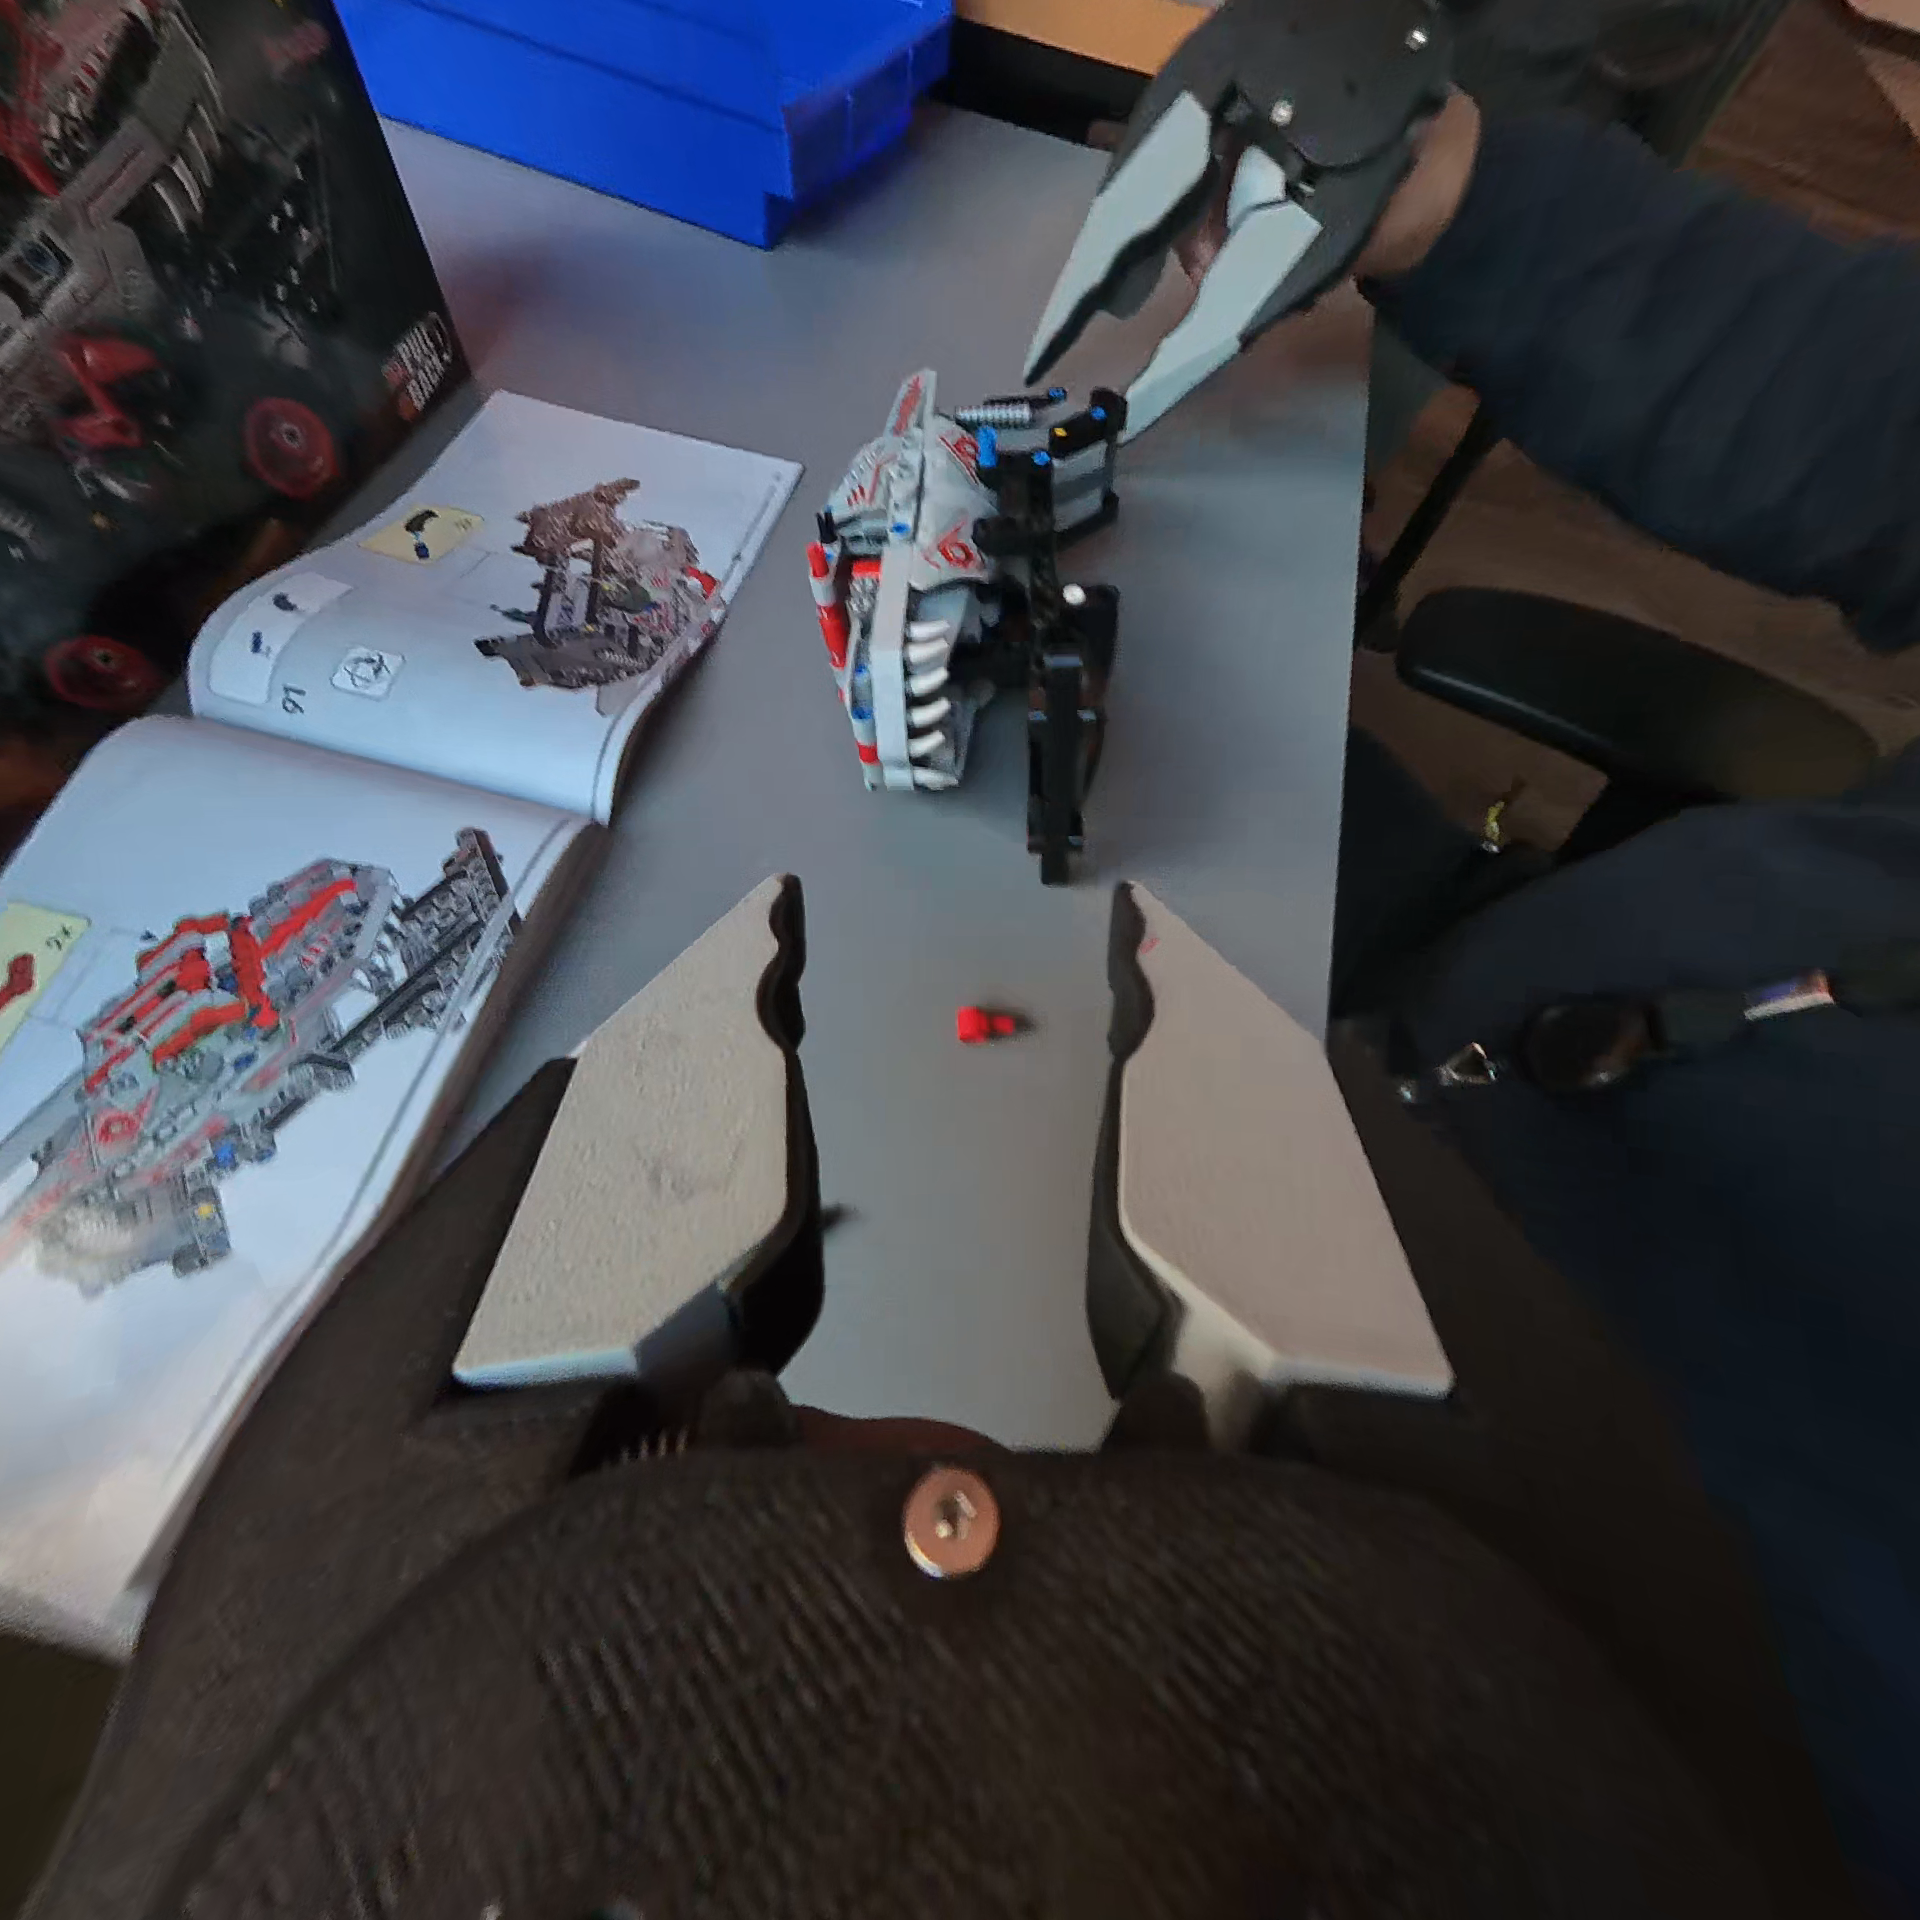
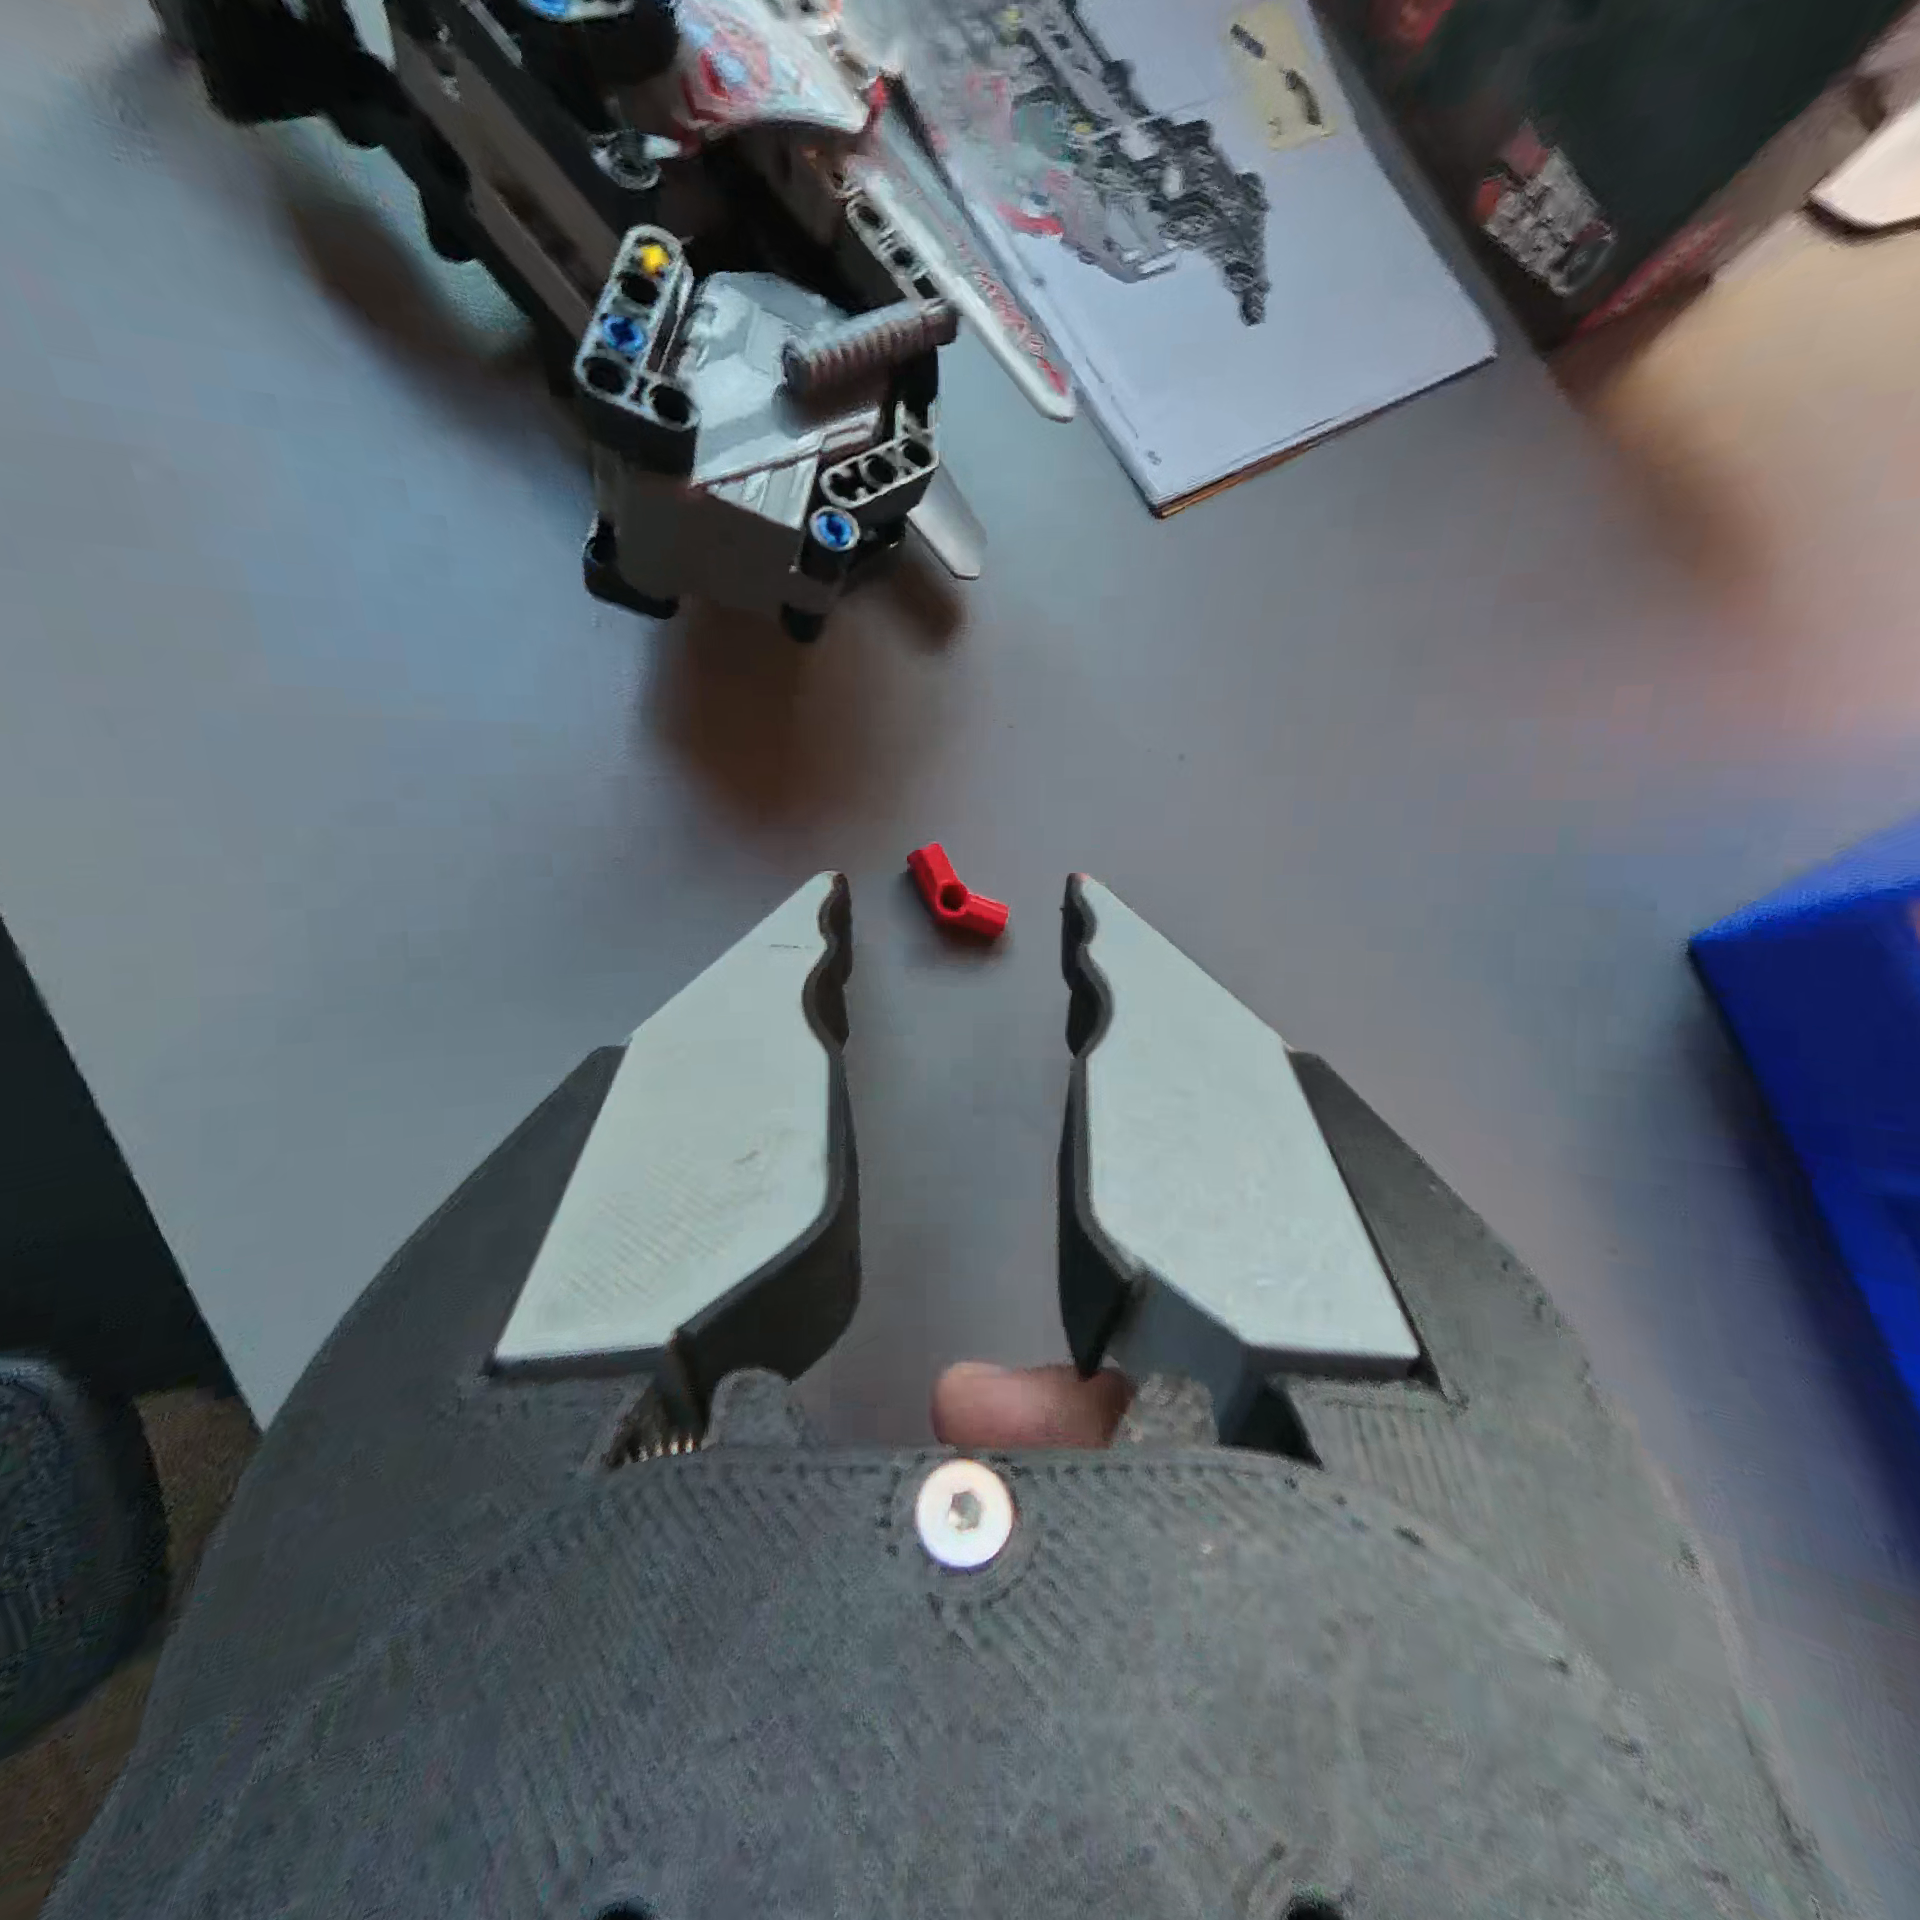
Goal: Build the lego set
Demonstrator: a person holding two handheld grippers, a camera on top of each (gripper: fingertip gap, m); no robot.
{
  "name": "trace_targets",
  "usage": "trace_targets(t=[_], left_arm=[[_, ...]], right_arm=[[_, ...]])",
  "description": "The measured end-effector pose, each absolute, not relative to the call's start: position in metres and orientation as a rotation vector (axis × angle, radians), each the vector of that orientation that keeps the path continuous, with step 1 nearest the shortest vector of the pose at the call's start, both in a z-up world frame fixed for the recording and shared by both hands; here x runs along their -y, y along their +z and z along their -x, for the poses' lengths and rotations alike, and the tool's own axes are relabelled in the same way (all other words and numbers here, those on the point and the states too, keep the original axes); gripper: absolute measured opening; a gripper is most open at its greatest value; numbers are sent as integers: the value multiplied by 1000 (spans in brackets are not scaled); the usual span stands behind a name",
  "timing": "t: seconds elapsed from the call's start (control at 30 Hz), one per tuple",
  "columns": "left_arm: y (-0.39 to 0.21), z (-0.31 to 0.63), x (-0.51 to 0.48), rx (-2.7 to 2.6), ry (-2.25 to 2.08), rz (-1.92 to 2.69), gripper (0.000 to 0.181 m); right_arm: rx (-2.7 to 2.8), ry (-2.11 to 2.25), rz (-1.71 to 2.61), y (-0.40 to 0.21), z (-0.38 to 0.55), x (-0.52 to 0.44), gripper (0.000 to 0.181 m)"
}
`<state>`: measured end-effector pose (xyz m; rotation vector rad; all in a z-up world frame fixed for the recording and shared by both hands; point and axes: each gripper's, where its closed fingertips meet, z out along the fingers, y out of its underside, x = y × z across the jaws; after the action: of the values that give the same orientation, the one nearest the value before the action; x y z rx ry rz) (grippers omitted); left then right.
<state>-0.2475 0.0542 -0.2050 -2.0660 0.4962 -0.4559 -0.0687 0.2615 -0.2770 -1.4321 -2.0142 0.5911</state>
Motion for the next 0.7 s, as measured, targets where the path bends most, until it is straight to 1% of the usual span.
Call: trace_targets(t=[0.2,0.33,0.53,0.63,0.7], left_arm=[[-230,238,-25,-493,-477,2077,52],[-230,227,-22,-504,-518,2061,50],[-231,222,-17,-555,-466,2079,49],[-235,224,-8,-546,-406,2079,45],[-241,233,-4,-548,-272,2077,43]], right_arm=[[2110,650,1419,-288,69,-254,4],[2069,635,1435,-288,70,-253,4],[1983,640,1469,-281,63,-250,4],[1908,696,1444,-256,60,-232,4],[1876,782,1387,-230,65,-201,4]])
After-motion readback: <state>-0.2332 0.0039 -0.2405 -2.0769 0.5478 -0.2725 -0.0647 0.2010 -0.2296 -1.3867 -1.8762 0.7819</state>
